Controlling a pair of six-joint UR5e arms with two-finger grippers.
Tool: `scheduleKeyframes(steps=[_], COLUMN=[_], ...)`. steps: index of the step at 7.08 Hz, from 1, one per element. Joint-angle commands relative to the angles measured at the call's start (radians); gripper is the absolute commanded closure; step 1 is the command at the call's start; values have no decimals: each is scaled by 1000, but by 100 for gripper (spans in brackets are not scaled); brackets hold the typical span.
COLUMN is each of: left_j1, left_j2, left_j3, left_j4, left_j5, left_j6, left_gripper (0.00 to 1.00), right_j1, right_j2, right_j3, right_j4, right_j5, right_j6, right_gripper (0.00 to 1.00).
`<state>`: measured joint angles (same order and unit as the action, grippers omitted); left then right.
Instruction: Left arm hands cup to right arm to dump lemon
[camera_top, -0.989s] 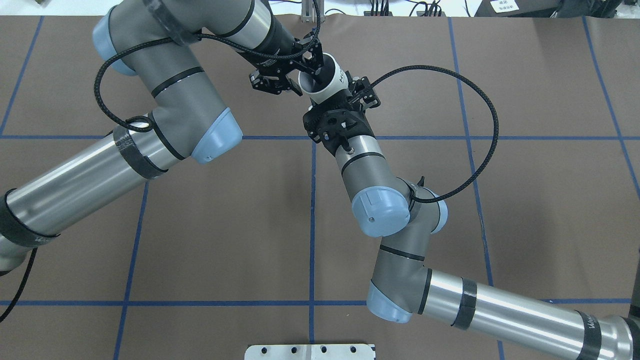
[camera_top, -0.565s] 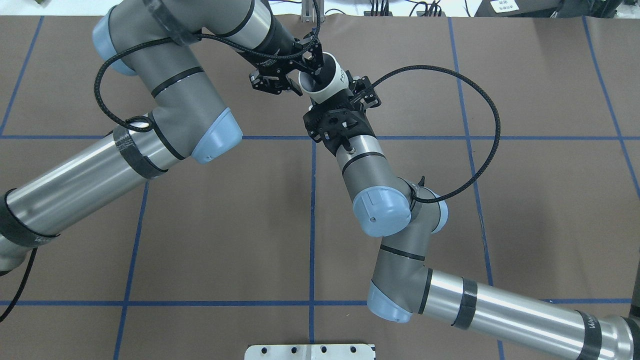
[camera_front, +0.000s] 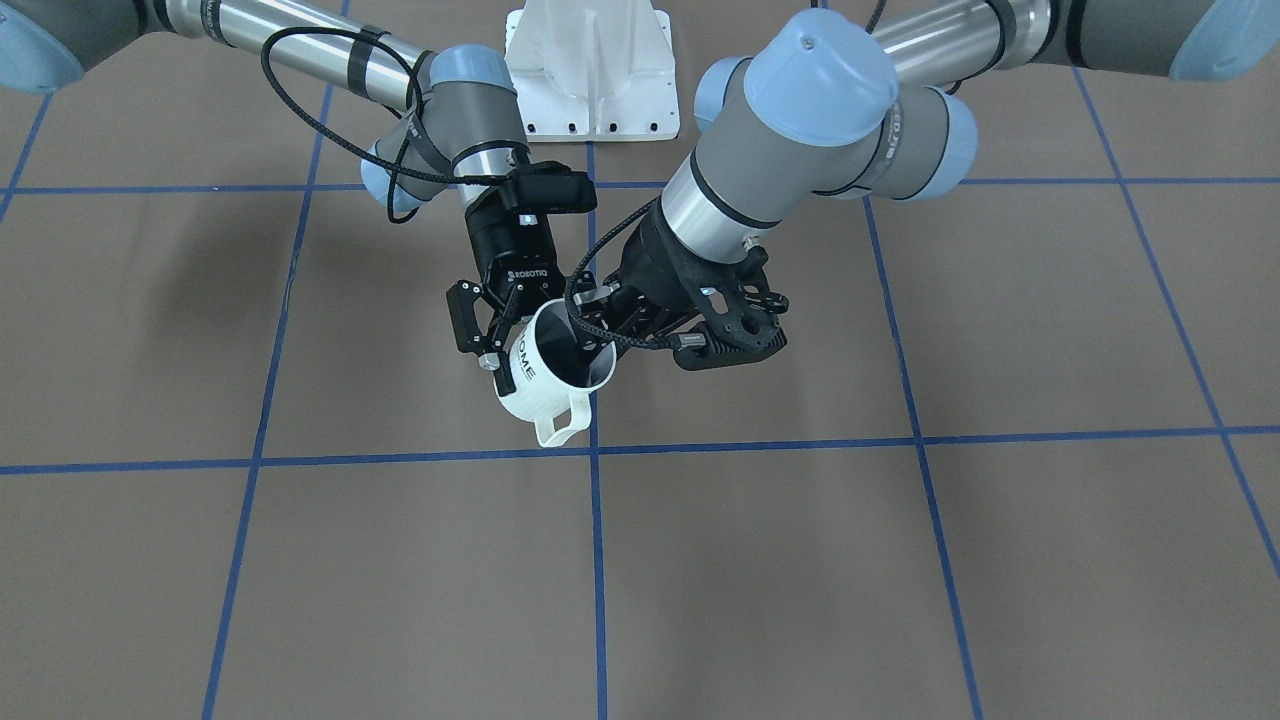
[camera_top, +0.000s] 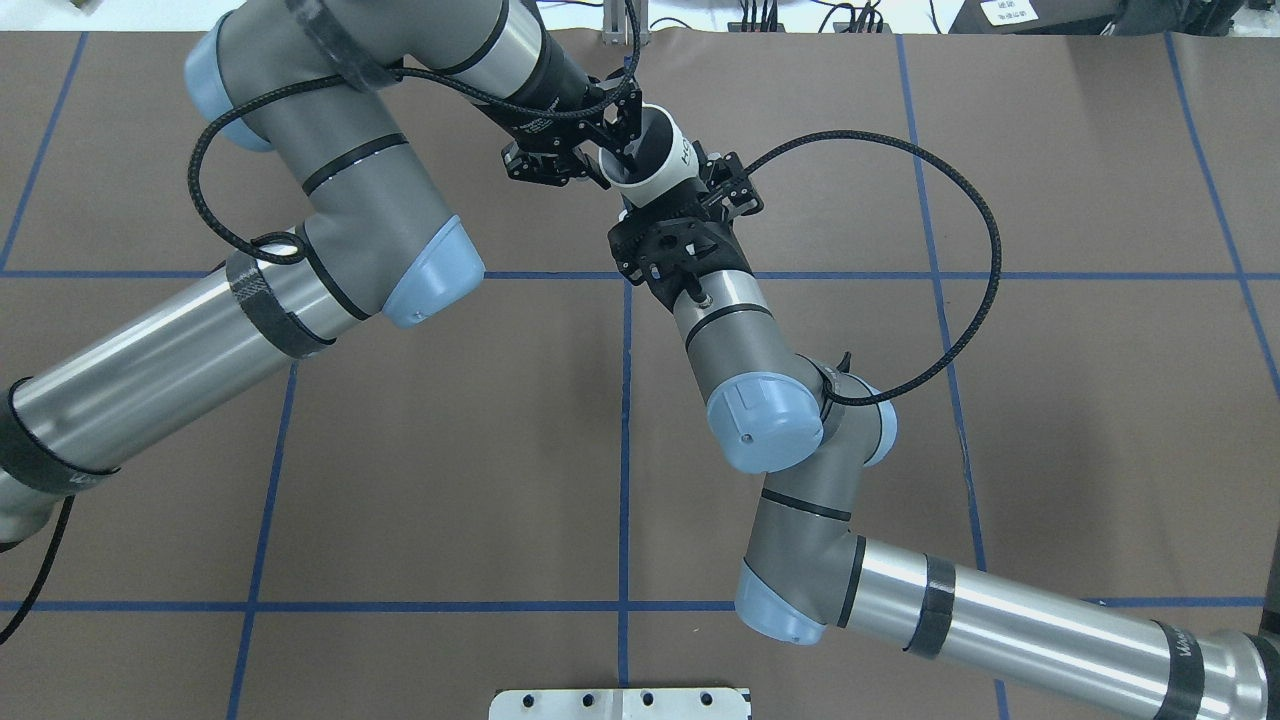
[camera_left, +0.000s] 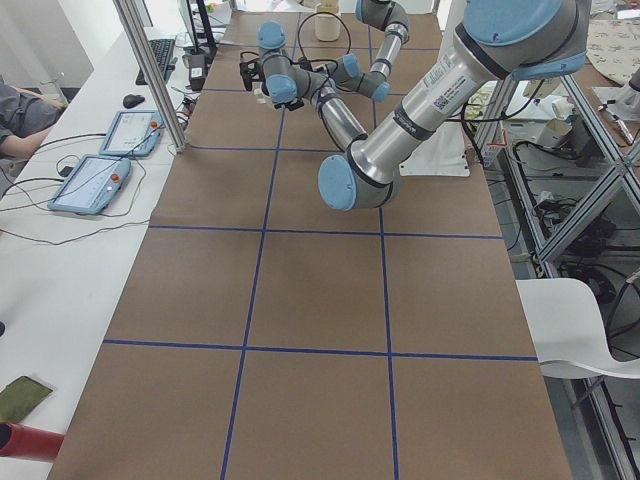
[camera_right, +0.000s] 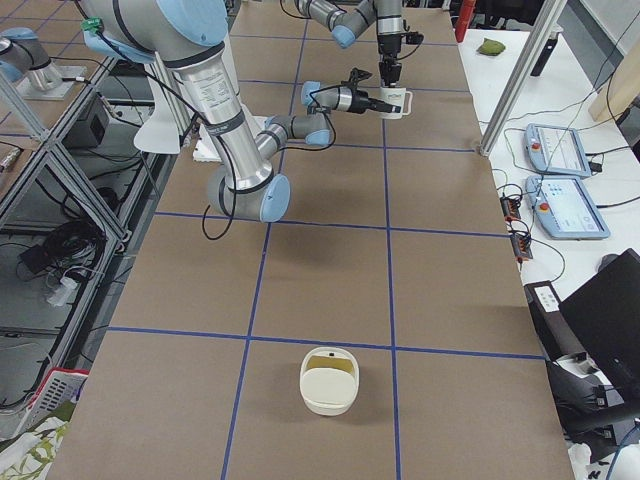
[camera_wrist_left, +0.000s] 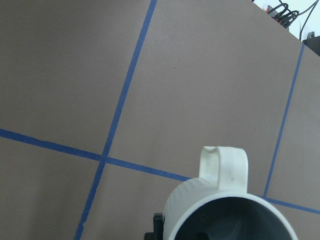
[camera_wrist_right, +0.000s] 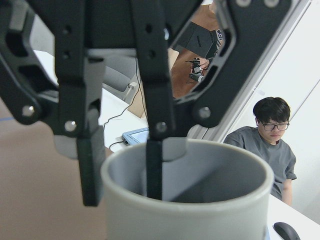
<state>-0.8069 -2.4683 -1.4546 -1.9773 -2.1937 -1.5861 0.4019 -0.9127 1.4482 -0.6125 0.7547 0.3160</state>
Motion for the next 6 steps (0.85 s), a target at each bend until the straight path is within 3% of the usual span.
scheduleKeyframes(steps=[1,2,3,6], left_j1=[0,0,0,0], left_j2=[9,9,9,9], left_j3=[-1,-1,-3,-1], left_j4=[0,0,2,2], left_j5=[0,0,0,0], left_j6=[0,2,2,2], left_gripper=[100,100,100,100], right_j1=[0,2,0,0], right_j2=[0,-2,-2,-17], right_j3=[0,0,0,8], right_j4=[-3,0,0,0], right_j5=[-2,0,0,0], right_j6=[-2,0,0,0], right_gripper=[57,8,1,1])
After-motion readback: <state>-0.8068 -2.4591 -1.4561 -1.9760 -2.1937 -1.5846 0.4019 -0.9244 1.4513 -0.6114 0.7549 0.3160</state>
